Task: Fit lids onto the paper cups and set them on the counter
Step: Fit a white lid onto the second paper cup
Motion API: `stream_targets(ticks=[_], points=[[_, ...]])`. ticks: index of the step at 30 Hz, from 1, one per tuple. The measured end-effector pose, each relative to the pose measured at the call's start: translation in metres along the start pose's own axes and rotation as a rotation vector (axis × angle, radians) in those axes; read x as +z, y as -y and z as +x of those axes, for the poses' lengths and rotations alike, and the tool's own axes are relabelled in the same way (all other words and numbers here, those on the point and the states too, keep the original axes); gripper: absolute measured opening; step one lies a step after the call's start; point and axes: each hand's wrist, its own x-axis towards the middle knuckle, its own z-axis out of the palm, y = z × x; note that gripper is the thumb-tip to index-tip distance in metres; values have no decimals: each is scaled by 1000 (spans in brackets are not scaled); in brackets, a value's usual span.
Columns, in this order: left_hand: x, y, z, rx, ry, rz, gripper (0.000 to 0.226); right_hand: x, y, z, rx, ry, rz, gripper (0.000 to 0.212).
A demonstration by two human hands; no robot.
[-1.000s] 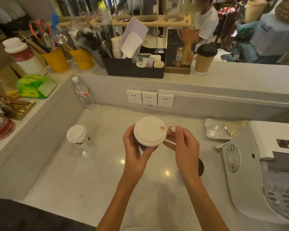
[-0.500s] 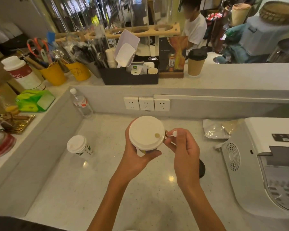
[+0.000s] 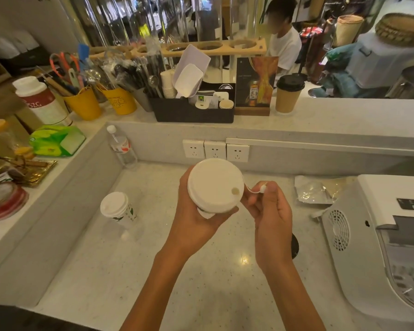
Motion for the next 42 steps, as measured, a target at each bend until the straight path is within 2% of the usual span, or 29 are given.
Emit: stream_targets(ticks=[3,7,10,13,18,22,27,30,34,39,42], points=[[6,-1,-12,-195,16,-155,92,7,5,-3,-51,12,-49,36],[9,2,-18,-244,36,-254,88,10,7,-6,-99,28,-92,36],[9,3,-21,-209,-46,-190,94,5,4,-7,-56,38,-65,38],[5,1,-20,-72,-123,-113,93,2,1,-9,14,65,-10,38],[-4,-2,-16,79,-119,-51,89,3,-3,-13,64,60,3,38],[-10,-1,-16,29,-95,-87,87,6,-3,-15,79,77,11,37],[-22,1,-20,-208,54,-260,95,4,0,-16,82,106,16,34],[-20,-2,-23,-259,65,-241,94,4,1,-15,69,76,-16,34],[-16,-3,-23,-192,-29,-148,83,5,3,-15,43,36,6,32],[-21,0,-20,-43,-63,-52,89,6,-1,-14,44,25,-7,33],[-23,0,-21,-52,-55,-23,91,8,-4,-16,-71,18,-87,32]])
